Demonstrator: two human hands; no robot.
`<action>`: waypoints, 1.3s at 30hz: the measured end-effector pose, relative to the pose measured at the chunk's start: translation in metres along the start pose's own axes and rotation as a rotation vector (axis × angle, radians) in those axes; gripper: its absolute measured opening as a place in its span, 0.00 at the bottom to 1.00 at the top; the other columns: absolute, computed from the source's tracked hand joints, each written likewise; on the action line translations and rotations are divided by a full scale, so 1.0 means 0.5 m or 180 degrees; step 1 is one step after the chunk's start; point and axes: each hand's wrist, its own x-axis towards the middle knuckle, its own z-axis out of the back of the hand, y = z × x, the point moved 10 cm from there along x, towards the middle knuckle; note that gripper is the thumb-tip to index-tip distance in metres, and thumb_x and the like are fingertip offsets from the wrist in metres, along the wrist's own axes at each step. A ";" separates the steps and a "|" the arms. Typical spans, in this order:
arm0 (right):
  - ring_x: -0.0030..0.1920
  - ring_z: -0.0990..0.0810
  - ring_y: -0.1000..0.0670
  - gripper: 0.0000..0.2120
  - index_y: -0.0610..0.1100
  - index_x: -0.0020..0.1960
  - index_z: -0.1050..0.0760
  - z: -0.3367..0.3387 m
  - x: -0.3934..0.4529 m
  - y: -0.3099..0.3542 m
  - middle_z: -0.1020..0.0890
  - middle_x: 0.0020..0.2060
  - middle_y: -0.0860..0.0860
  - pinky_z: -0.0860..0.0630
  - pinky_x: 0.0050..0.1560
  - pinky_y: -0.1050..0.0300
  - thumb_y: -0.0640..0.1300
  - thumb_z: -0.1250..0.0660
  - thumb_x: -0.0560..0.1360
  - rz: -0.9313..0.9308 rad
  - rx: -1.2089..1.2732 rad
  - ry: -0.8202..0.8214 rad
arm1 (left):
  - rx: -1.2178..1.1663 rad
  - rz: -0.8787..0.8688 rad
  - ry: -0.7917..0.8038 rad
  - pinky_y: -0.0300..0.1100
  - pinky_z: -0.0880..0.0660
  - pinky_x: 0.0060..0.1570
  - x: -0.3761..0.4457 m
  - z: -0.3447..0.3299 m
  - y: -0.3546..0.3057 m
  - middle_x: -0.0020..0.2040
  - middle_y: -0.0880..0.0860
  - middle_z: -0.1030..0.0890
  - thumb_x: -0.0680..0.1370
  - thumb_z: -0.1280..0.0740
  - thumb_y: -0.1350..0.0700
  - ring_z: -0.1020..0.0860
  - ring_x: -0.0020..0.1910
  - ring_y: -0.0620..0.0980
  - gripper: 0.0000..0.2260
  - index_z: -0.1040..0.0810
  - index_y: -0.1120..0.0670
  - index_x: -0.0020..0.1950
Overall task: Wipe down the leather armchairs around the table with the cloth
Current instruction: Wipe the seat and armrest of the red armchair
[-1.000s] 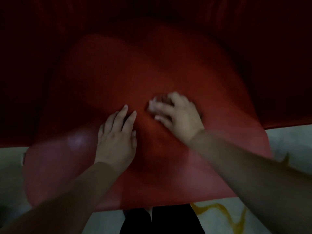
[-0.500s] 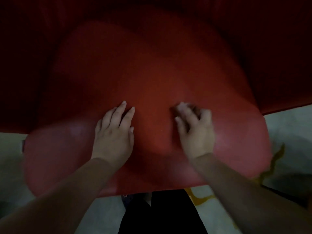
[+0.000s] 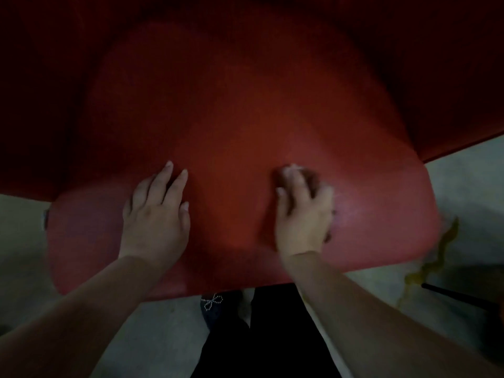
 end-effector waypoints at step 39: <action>0.50 0.25 0.36 0.21 0.53 0.69 0.26 -0.010 -0.026 0.008 0.26 0.55 0.38 0.25 0.49 0.45 0.47 0.33 0.76 0.0337 -0.0219 0.0483 | -0.0074 0.0396 -0.0090 0.63 0.37 0.64 -0.057 0.002 -0.013 0.76 0.54 0.41 0.79 0.38 0.55 0.41 0.69 0.60 0.24 0.36 0.51 0.75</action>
